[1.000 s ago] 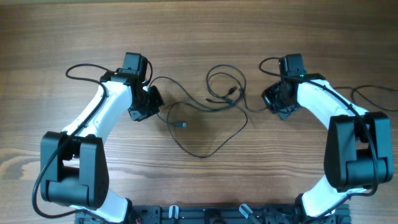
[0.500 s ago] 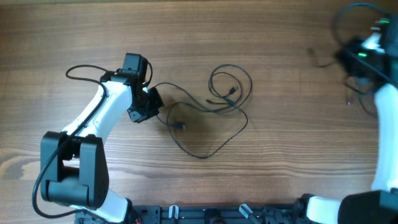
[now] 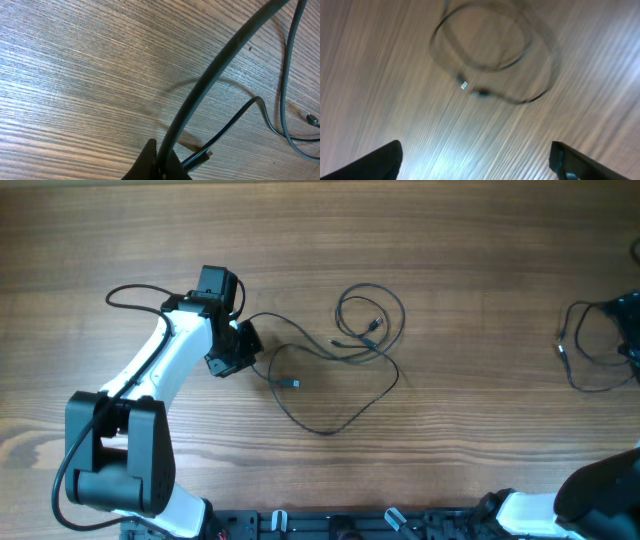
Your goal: Untangle cables
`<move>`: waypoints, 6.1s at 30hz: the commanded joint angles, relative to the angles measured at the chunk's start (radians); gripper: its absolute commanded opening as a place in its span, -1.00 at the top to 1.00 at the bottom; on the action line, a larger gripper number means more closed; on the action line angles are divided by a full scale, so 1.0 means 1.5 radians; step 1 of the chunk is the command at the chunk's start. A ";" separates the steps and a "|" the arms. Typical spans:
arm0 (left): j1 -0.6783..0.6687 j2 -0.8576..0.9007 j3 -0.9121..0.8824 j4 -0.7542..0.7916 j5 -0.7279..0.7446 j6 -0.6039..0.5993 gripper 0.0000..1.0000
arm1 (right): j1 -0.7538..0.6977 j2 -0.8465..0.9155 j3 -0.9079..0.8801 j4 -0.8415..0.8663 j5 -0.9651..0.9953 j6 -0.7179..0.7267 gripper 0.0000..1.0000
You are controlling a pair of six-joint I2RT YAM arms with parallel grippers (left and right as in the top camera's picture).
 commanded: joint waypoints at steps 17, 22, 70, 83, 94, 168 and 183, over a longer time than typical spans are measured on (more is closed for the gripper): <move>-0.057 0.006 -0.001 0.115 0.191 0.162 0.92 | 0.416 0.028 -0.104 -0.109 -0.295 -0.229 -0.99; -0.058 0.006 -0.001 0.102 0.148 0.160 0.92 | 0.548 0.028 -0.220 -0.029 -0.295 -0.120 -1.00; 0.207 -0.025 -0.001 0.054 0.237 0.128 0.06 | 0.250 -0.026 0.022 -0.003 0.030 -0.181 0.91; -0.019 -0.023 -0.001 0.087 0.078 0.128 -0.25 | 0.202 -0.026 0.021 0.071 -0.046 -0.161 -0.07; -0.077 -0.022 -0.001 0.090 0.038 0.128 -0.25 | 0.429 -0.003 0.001 -0.129 -0.149 -0.428 -0.50; -0.077 -0.022 -0.001 0.068 0.038 0.128 -0.18 | 0.077 -0.196 -0.055 0.210 0.035 0.124 0.91; -0.077 -0.022 -0.001 0.067 0.038 0.128 -0.18 | 0.076 0.085 -0.057 0.058 -0.225 -0.022 -0.99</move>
